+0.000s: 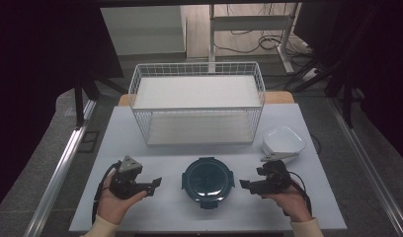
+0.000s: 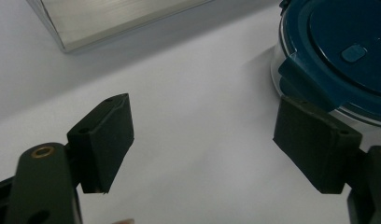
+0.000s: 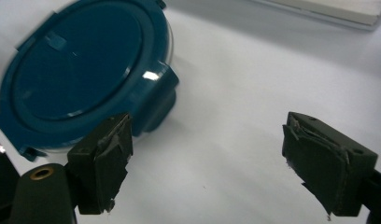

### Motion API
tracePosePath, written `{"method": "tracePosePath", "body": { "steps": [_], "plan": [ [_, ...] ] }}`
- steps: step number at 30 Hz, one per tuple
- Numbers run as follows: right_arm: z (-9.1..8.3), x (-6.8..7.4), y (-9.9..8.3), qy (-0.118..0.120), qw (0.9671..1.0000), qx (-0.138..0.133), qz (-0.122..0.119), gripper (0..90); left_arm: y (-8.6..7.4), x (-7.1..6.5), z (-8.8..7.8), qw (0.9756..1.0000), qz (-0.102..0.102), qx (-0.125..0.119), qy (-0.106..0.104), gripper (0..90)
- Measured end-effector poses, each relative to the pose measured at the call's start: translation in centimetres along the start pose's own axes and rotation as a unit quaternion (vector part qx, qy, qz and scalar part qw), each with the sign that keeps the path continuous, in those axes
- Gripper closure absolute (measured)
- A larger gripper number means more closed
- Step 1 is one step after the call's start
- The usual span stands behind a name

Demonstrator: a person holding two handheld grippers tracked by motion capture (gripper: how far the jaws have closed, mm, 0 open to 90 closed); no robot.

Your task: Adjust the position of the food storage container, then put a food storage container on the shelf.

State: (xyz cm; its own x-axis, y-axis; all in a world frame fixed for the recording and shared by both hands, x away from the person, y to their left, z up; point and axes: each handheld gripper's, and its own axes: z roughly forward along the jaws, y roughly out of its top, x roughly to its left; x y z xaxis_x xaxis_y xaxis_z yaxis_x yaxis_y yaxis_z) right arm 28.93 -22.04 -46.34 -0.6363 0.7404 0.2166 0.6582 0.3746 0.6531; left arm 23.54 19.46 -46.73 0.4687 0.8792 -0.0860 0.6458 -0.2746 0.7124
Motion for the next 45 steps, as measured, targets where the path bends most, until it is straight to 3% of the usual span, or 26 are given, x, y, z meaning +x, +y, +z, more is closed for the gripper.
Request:
{"method": "tracePosePath", "body": {
  "steps": [5,9,15,20,27,30,33,34,35,38,40,45],
  "plan": [
    [-0.2,0.0,0.0,0.006,0.9998,-0.013,0.013,15.7,0.0,0.0,0.1,0.9999,-0.011,-0.003,-0.005,17.7],
    [-0.1,0.1,0.0,0.013,0.9994,-0.014,0.028,15.6,0.1,0.1,0.5,0.9990,-0.034,-0.005,-0.028,17.1],
    [0.2,0.5,-0.1,0.030,0.9982,-0.011,0.051,16.0,0.3,-0.2,0.8,0.9987,-0.037,-0.002,-0.035,16.7],
    [0.3,0.8,0.1,0.035,0.9980,-0.012,0.051,15.7,0.7,-0.7,0.7,0.9983,-0.037,-0.016,-0.043,17.7],
    [0.6,1.2,0.4,0.045,0.9973,-0.008,0.058,15.5,1.5,-1.8,1.7,0.9965,-0.044,0.002,-0.071,19.5],
    [0.7,1.2,1.0,0.050,0.9970,-0.009,0.059,15.1,2.3,-2.0,2.2,0.9926,-0.064,0.008,-0.103,19.1],
    [1.1,1.1,1.6,0.054,0.9966,-0.008,0.062,14.2,3.1,-2.2,2.9,0.9903,-0.073,0.015,-0.117,15.5],
    [1.6,1.2,1.8,0.053,0.9966,-0.003,0.063,13.6,3.4,-2.4,3.4,0.9882,-0.083,0.014,-0.128,13.6],
    [1.6,1.2,1.8,0.053,0.9966,-0.003,0.063,13.6,3.4,-2.4,3.4,0.9882,-0.083,0.014,-0.128,13.2],
    [2.3,1.4,1.8,0.055,0.9963,0.007,0.066,13.0,3.5,-2.6,3.9,0.9848,-0.091,0.017,-0.147,12.9],
    [3.1,1.7,2.0,0.060,0.9954,0.017,0.074,12.6,3.4,-2.6,4.3,0.9804,-0.101,0.023,-0.168,12.1],
    [4.0,2.0,2.2,0.070,0.9936,0.020,0.086,12.0,3.1,-2.4,5.2,0.9763,-0.121,0.033,-0.176,11.2]
  ]
}}
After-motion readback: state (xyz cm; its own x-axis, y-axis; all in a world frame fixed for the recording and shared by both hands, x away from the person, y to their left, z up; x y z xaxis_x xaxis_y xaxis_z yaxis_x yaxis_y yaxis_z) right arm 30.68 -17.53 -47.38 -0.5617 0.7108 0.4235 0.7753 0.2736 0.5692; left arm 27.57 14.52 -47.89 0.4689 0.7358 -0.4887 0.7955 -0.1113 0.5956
